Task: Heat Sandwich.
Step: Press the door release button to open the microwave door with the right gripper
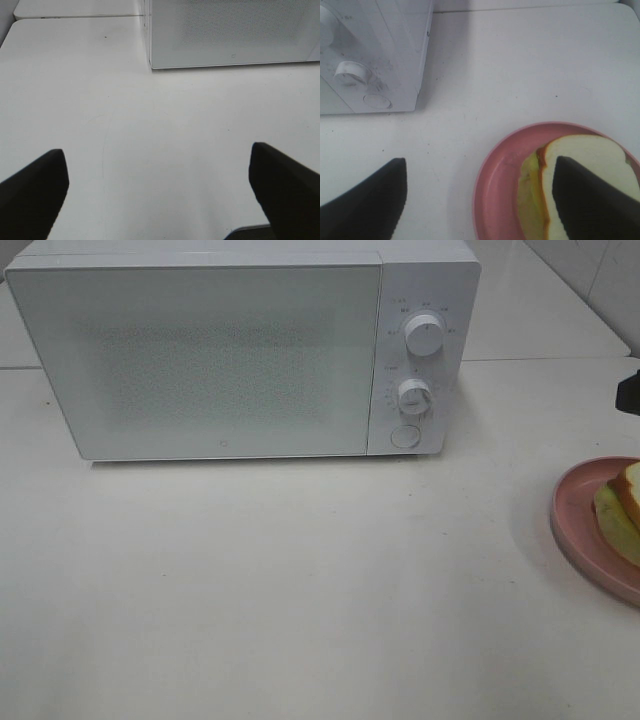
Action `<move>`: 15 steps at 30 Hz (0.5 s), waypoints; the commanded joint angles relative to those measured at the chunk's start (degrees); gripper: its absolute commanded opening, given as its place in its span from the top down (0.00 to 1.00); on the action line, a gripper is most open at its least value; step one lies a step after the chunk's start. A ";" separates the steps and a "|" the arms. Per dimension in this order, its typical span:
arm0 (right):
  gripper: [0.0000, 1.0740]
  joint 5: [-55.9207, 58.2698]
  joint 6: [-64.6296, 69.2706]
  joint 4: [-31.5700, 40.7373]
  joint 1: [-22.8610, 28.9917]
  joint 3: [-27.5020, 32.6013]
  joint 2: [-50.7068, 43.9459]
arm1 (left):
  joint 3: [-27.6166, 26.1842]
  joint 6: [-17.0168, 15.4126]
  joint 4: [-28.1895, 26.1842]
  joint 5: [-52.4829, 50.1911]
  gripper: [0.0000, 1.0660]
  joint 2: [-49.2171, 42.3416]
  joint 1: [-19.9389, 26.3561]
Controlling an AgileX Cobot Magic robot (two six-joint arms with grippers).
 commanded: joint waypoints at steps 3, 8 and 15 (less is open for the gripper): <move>0.29 -8.71 -0.40 -0.06 -0.11 -0.29 3.44 | 0.17 -0.23 -0.63 -0.46 0.14 -1.49 -0.34; 0.29 -16.16 -0.40 0.23 -0.06 0.40 6.19 | 0.17 -0.23 -0.63 -0.46 0.14 -1.49 -0.34; 0.29 -33.17 -7.56 8.88 6.19 7.73 6.93 | 0.17 -0.29 -0.57 -0.46 0.14 -1.49 -0.34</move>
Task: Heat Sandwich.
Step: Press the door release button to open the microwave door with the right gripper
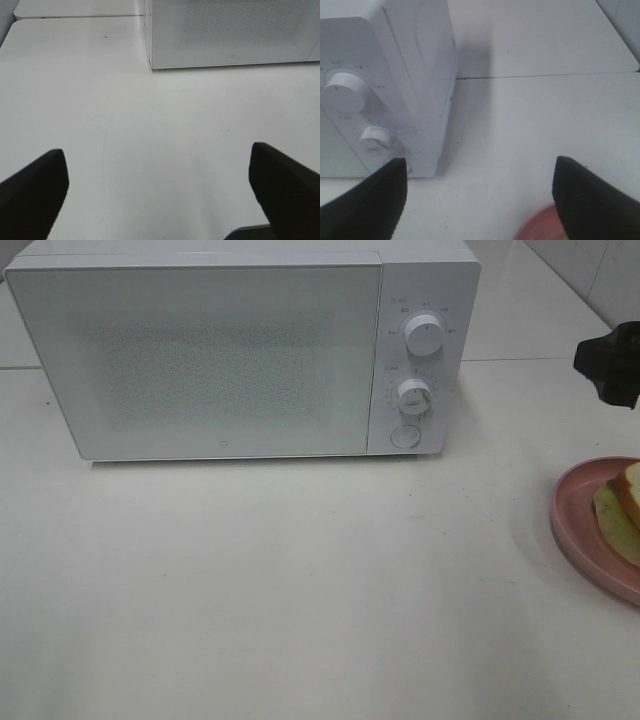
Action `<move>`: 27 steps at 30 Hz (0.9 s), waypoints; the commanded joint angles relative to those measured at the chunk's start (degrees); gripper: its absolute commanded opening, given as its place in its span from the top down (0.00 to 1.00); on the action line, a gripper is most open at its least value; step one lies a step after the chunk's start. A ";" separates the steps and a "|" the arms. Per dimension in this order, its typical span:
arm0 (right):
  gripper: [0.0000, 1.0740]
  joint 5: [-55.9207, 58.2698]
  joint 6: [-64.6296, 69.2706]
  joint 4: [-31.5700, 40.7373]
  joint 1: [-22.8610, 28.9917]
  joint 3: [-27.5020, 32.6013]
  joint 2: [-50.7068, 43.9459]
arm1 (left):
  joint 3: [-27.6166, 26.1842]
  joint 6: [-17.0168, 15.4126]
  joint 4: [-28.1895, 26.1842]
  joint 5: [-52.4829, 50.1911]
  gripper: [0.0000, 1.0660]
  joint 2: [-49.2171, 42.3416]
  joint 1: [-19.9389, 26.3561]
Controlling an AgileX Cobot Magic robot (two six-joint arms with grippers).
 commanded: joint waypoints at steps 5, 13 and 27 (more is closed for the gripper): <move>0.29 -13.18 -12.78 15.18 7.68 5.67 0.11 | 0.17 -0.29 -0.57 -0.46 0.14 -1.49 -0.34; 0.29 -24.35 -24.64 29.85 17.25 8.94 0.86 | 0.17 -0.29 -0.57 -0.46 0.14 -1.49 -0.34; 0.29 -44.86 -27.39 41.25 32.20 8.94 16.56 | 0.17 -0.29 -0.57 -0.46 0.14 -1.49 -0.34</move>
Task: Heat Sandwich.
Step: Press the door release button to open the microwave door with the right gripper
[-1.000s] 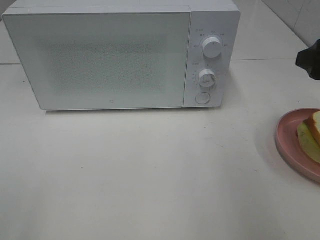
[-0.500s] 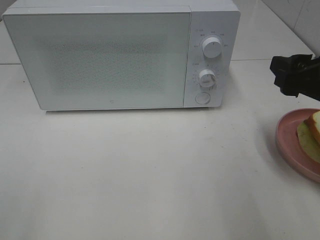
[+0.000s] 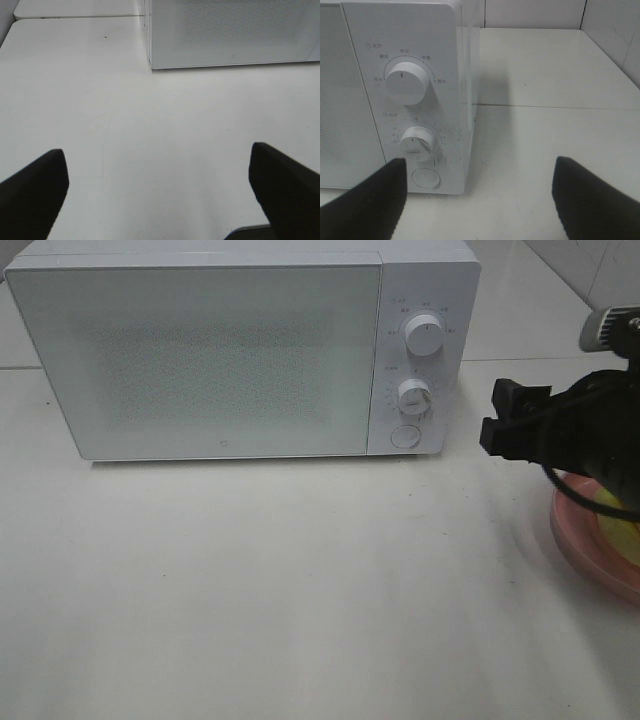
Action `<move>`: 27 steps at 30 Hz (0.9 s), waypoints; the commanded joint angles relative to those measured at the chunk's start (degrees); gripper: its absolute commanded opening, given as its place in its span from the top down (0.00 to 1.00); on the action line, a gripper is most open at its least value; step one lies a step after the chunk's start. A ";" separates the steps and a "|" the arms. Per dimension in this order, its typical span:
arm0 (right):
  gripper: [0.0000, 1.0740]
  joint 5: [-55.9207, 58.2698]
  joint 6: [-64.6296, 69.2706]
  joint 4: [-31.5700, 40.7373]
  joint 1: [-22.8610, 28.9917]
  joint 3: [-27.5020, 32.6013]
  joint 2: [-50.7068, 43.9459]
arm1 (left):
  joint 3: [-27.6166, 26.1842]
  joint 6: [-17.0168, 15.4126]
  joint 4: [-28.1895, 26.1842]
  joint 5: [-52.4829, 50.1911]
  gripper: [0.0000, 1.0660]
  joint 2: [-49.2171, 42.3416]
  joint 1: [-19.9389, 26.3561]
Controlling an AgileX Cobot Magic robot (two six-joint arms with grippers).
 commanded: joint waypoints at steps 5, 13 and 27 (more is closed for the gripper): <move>0.29 -9.22 4.64 0.80 5.90 -0.11 8.88 | 0.17 -0.29 -0.57 -0.46 0.14 -1.49 -0.34; 0.29 -14.38 11.69 0.46 8.08 -1.15 18.79 | 0.17 -0.29 -0.57 -0.46 0.14 -1.49 -0.34; 0.29 -15.24 15.24 0.06 8.08 -4.13 24.47 | 0.17 -0.29 -0.57 -0.46 0.14 -1.49 -0.34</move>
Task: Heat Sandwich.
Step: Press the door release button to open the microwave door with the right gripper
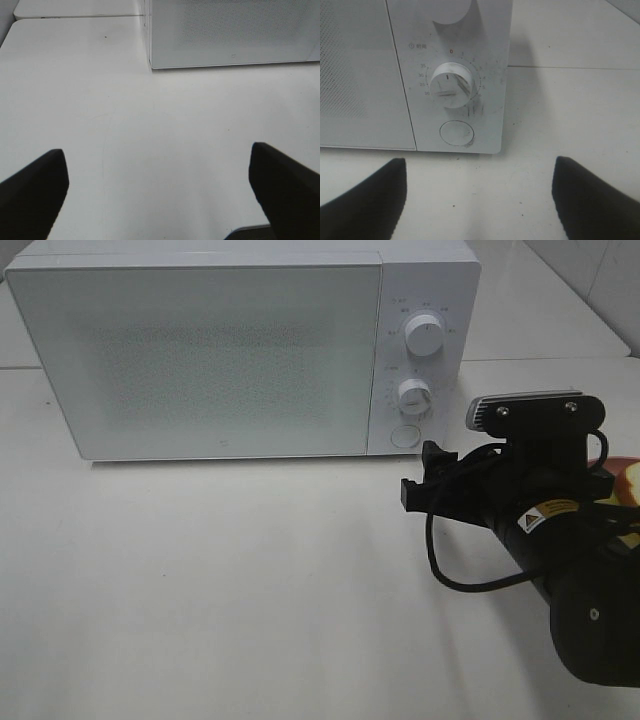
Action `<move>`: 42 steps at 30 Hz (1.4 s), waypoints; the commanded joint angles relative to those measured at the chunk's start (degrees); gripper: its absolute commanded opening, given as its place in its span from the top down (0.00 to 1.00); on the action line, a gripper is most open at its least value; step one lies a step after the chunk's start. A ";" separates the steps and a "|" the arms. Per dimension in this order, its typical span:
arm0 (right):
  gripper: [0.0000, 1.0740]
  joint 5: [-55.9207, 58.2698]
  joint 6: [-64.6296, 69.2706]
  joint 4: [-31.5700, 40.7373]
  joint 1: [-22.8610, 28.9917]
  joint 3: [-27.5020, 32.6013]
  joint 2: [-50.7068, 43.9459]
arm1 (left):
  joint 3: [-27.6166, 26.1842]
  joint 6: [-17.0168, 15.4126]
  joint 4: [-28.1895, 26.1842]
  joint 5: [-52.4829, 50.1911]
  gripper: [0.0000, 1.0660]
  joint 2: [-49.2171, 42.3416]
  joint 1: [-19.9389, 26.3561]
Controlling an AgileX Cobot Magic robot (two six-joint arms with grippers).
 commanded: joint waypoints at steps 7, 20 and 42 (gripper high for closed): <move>0.29 -0.92 12.95 -0.69 0.23 -0.40 -0.17 | 0.17 -0.29 -0.57 -0.46 0.14 -1.49 -0.34; 0.29 3.04 55.58 -0.69 0.23 -0.40 -0.17 | 0.17 -0.29 -0.57 -0.46 0.14 -1.49 -0.34; 1.00 7.91 88.29 -0.74 0.23 -0.40 -0.17 | 0.17 -0.29 -0.57 -0.46 0.14 -1.49 -0.34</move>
